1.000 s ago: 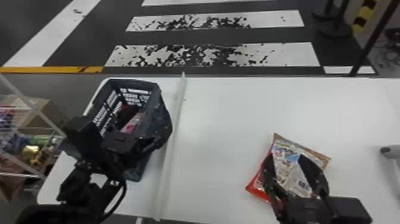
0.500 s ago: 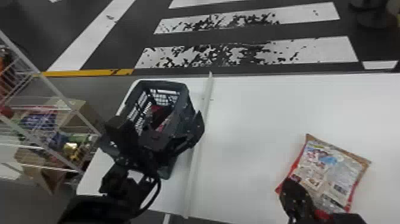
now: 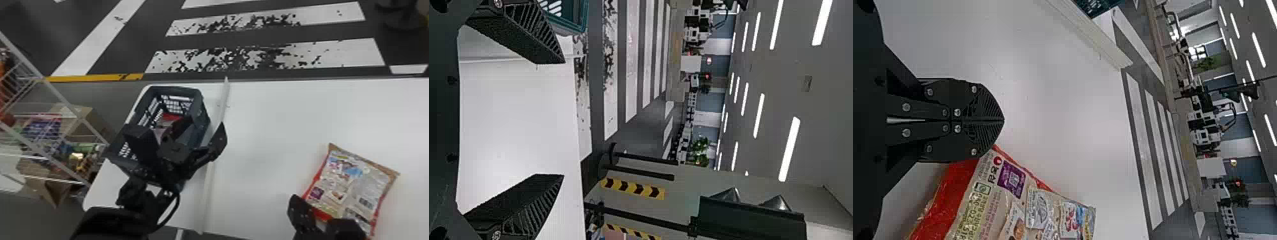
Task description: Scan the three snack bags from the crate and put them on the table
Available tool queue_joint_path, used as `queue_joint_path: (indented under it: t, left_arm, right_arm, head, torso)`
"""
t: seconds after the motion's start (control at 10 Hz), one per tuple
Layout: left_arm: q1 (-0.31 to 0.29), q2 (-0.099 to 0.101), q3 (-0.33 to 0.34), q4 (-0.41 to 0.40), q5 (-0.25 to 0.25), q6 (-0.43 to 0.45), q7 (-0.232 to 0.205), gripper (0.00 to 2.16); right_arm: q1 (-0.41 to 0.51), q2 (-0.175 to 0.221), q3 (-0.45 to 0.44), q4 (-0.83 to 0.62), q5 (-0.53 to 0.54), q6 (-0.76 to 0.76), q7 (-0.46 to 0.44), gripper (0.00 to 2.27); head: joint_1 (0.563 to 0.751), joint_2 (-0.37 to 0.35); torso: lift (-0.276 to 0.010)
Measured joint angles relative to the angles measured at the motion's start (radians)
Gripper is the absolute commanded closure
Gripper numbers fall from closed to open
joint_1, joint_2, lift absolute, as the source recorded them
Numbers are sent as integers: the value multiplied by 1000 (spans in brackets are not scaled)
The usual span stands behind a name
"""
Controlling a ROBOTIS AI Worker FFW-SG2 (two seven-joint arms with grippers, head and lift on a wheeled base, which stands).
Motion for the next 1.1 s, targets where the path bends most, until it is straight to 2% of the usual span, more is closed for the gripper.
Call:
queue_joint_path:
  t: [0.3, 0.6, 1.1]
  left_arm:
    - [-12, 3, -3, 8, 1, 13, -6, 60]
    - [-28, 3, -13, 23, 3, 18, -6, 60]
    - [-36, 2, -27, 26, 2, 18, -6, 60]
  right_arm:
    - [4, -2, -11, 16, 0, -23, -70, 2246]
    - [20, -6, -33, -2, 10, -8, -155, 2246]
    - [40, -16, -58, -67, 35, 115, -371, 2246]
  head:
    - [695, 252]
    - [695, 195]
    - [695, 103]
  torso:
    - [-94]
    - [-94]
    - [-94]
